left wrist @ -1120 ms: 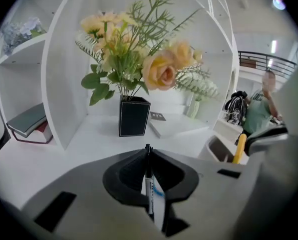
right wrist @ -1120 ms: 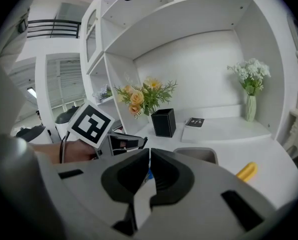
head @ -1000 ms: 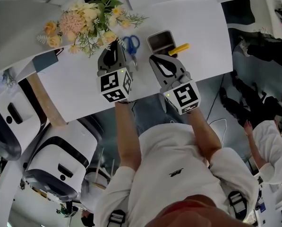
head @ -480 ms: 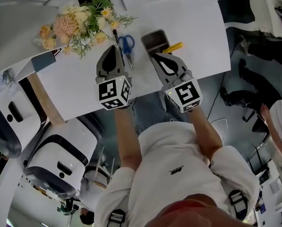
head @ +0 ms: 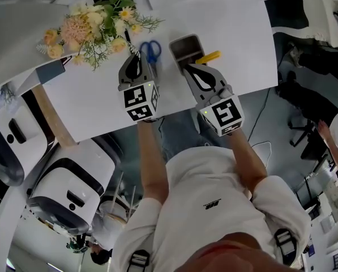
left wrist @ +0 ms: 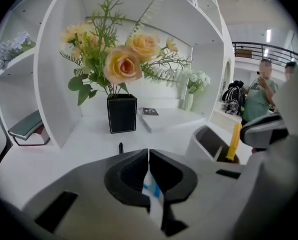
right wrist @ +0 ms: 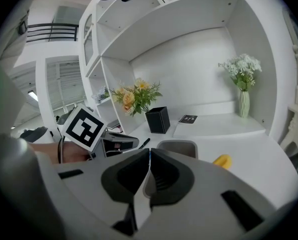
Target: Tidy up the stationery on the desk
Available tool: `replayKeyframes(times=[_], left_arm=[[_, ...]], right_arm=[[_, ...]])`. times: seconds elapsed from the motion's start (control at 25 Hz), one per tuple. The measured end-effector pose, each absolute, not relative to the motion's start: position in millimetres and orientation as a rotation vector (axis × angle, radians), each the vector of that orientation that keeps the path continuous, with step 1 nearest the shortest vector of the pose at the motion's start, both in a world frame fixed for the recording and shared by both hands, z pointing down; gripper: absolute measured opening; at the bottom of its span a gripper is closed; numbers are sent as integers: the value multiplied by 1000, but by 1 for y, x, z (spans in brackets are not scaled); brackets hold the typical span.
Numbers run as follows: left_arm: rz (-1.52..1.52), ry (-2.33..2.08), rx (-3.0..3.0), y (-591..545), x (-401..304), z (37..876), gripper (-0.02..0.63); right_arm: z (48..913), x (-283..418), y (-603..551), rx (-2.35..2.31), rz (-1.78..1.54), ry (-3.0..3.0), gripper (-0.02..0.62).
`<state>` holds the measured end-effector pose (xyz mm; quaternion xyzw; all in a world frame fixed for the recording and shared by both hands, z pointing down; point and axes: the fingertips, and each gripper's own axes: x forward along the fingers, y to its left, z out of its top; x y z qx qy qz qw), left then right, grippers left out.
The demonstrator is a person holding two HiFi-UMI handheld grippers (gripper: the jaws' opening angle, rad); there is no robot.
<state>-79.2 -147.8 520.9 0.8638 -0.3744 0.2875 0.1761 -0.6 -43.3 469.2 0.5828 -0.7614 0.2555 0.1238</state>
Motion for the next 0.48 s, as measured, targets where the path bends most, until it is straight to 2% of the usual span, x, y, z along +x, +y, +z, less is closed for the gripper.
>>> replayKeyframes(times=[0.48], left_arm=[[986,-990,2379,-138,-67,570,0]], right_arm=[[476,-2,-40,1698,775,-2214,0]])
